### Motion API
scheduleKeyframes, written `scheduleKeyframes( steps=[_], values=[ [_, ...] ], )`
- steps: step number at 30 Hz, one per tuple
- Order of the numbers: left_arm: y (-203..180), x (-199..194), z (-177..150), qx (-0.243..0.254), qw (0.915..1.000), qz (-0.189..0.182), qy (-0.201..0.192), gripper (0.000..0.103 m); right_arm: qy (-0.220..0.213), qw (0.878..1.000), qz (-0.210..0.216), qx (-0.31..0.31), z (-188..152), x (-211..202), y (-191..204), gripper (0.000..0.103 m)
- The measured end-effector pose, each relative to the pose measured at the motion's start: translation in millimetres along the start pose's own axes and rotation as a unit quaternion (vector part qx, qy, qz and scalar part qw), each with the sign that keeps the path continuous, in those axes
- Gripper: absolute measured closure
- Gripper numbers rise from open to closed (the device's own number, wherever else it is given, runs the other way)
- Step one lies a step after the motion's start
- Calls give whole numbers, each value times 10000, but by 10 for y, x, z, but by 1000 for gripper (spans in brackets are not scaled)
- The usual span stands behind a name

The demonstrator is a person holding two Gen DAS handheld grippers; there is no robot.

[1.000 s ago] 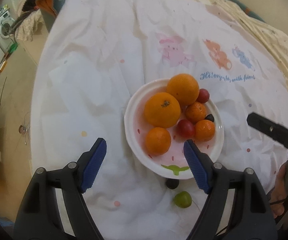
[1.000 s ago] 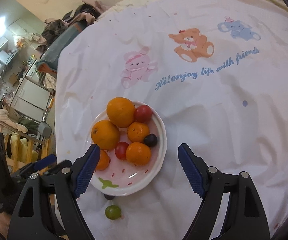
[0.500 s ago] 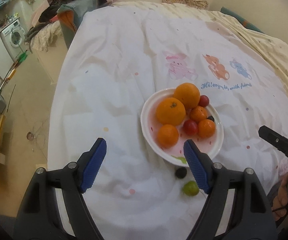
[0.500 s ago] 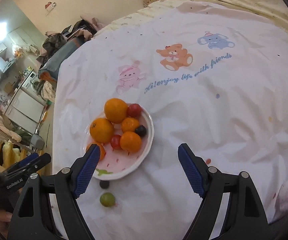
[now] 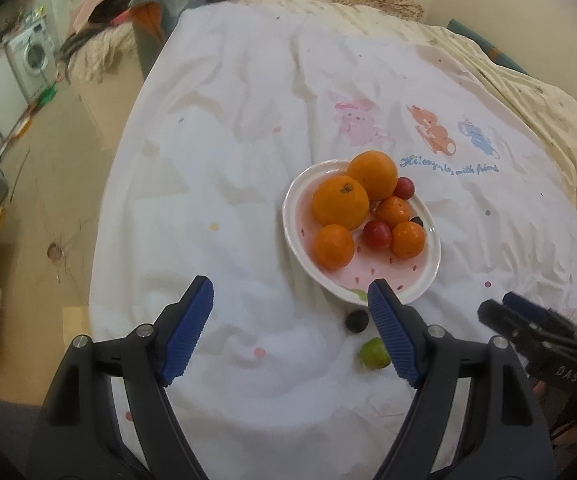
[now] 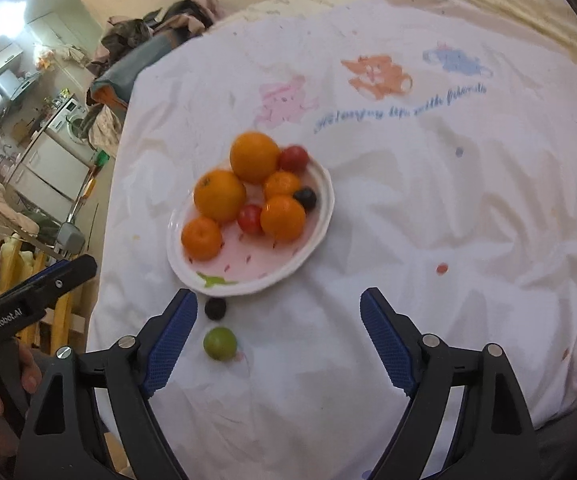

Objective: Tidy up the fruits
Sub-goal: 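Move the right tool to the green lime and close around it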

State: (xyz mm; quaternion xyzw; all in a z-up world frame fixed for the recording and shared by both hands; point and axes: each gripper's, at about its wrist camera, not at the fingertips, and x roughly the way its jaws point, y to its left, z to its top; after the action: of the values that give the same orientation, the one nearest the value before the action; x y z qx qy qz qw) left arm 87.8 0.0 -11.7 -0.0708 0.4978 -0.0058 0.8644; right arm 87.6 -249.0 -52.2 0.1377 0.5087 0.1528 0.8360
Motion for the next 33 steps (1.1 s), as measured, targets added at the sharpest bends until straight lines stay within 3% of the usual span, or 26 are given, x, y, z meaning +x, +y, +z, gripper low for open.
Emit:
scheduleKeyframes(
  steps=[4,8,11,16,27,32,33],
  values=[
    [156,54,8,-519,9981,-211,237,26,223,9997,93,8,-15,130,0,17],
    [229,54,27,-681,9974,-104,232,26,739,9968,272,-126,-77,371,101,18],
    [260,78,41,-799,9964,-4,272,26,1013,9930,249,-555,-173,555,283,20],
    [287,205,47,-827,9952,251,455,26,1297,9861,340,-984,-303,779,480,31],
    [407,245,47,-1173,9910,53,638,26,1131,9812,51,-1565,-469,954,704,43],
    [383,237,49,-1156,9913,40,635,26,1024,9767,-183,-1876,-479,924,716,57],
    [377,238,47,-1154,9913,33,636,26,1014,9769,-180,-1875,-474,913,709,66]
  ],
)
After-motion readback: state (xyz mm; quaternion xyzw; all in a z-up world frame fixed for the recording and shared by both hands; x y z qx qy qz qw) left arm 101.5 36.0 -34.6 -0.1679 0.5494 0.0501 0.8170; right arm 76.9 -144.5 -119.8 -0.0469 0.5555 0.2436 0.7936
